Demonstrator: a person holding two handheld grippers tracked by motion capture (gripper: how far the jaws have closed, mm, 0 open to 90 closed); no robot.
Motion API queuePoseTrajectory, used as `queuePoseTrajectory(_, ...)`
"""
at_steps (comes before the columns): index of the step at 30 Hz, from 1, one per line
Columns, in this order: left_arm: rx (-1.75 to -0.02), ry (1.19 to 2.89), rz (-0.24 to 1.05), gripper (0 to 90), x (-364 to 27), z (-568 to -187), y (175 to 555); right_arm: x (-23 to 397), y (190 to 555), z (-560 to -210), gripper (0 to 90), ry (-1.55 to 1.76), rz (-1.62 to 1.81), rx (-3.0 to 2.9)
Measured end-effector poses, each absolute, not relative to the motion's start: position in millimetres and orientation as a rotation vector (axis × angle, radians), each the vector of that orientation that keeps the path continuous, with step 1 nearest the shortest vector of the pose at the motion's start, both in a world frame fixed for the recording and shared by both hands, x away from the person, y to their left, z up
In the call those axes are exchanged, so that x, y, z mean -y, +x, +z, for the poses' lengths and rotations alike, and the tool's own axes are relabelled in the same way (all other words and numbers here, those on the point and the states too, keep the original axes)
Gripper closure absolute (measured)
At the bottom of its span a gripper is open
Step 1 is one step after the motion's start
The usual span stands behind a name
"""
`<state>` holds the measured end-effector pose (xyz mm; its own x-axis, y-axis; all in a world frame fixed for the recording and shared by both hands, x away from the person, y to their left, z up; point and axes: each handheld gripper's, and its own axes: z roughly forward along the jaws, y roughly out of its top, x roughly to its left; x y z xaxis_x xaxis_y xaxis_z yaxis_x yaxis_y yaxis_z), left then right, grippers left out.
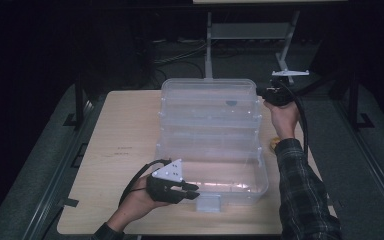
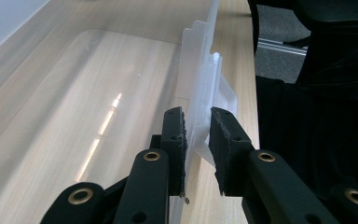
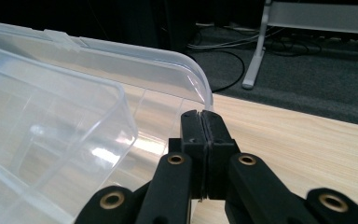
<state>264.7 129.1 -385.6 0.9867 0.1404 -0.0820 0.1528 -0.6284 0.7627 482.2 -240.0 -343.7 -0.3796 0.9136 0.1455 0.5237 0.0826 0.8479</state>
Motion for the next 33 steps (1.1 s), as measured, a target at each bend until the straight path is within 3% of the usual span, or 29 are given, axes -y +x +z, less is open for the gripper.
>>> queuePoseTrajectory(26,-0.198,2.256,-0.021,75.7,-130,-386,265,239,494,-366,89.1,1.473,1.189,-1.959)
queuePoseTrajectory(33,-0.199,2.253,-0.024,75.7,-130,-386,265,241,495,-366,84.8,1.473,1.192,-1.971)
